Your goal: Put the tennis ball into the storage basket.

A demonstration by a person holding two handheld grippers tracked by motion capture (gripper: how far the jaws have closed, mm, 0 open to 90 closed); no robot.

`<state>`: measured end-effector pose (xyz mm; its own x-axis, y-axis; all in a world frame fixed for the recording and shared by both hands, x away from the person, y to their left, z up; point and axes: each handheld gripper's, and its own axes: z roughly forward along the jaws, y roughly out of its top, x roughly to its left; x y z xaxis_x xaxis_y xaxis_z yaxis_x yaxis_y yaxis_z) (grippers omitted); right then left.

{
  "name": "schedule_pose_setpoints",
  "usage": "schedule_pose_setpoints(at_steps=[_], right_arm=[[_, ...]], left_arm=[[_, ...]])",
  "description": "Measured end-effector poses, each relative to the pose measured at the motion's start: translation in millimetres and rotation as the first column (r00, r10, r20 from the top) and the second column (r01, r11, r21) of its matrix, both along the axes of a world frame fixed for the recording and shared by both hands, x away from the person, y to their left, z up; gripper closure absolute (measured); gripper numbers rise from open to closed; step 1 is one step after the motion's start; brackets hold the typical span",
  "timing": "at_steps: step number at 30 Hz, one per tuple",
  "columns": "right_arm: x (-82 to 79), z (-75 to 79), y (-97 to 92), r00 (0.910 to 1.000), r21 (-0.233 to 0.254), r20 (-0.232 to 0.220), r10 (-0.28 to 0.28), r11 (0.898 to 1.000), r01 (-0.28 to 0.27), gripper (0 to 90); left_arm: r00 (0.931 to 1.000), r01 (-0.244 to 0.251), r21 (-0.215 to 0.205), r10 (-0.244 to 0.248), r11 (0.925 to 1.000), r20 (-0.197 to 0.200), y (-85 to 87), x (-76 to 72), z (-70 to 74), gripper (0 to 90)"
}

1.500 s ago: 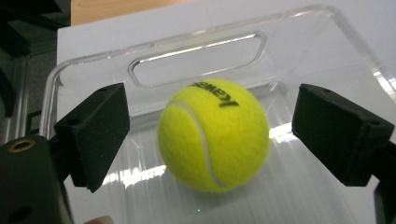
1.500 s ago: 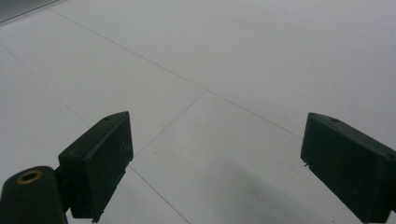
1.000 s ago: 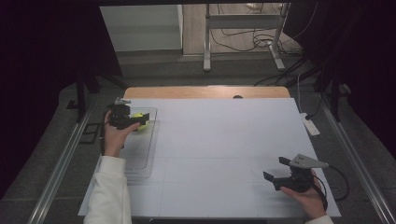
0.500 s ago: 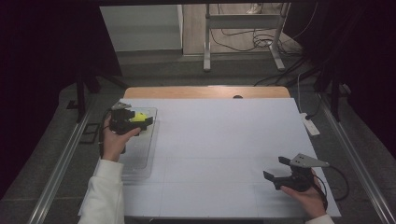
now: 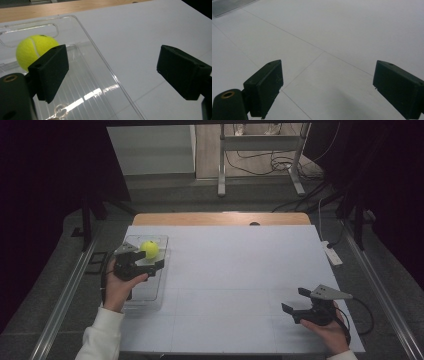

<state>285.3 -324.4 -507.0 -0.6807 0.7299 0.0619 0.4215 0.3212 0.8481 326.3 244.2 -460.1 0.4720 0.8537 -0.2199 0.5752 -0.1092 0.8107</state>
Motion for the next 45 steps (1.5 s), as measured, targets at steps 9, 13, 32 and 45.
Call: schedule_pose_setpoints(at_steps=[9, 13, 32, 45], right_arm=[[1.0, 0.6, 3.8, 1.0, -0.007, 0.004, 0.005, 1.0, -0.005, 9.7], [1.5, 0.9, 4.3, 1.0, -0.004, 0.005, 0.006, 1.0, -0.006, 9.7], [1.1, 1.7, 2.1, 1.0, 0.035, -0.007, 0.0, 0.999, 0.0, 9.7], [-1.7, 3.2, 1.1, 1.0, 0.047, 0.001, -0.002, 0.999, 0.002, 9.8]], left_arm=[[0.9983, 0.056, 0.006, -0.056, 0.9984, 0.017, -8.0, -27.1, -4.8, 11.7], [0.9965, 0.078, 0.014, -0.078, 0.9969, 0.028, -13.5, -38.4, -7.4, 11.5], [0.9925, 0.116, 0.008, -0.117, 0.9932, 0.038, -16.4, -75.0, -34.4, 11.5], [0.9906, 0.126, 0.024, -0.128, 0.9917, 0.05, -20.3, -69.4, -36.6, 11.7]])
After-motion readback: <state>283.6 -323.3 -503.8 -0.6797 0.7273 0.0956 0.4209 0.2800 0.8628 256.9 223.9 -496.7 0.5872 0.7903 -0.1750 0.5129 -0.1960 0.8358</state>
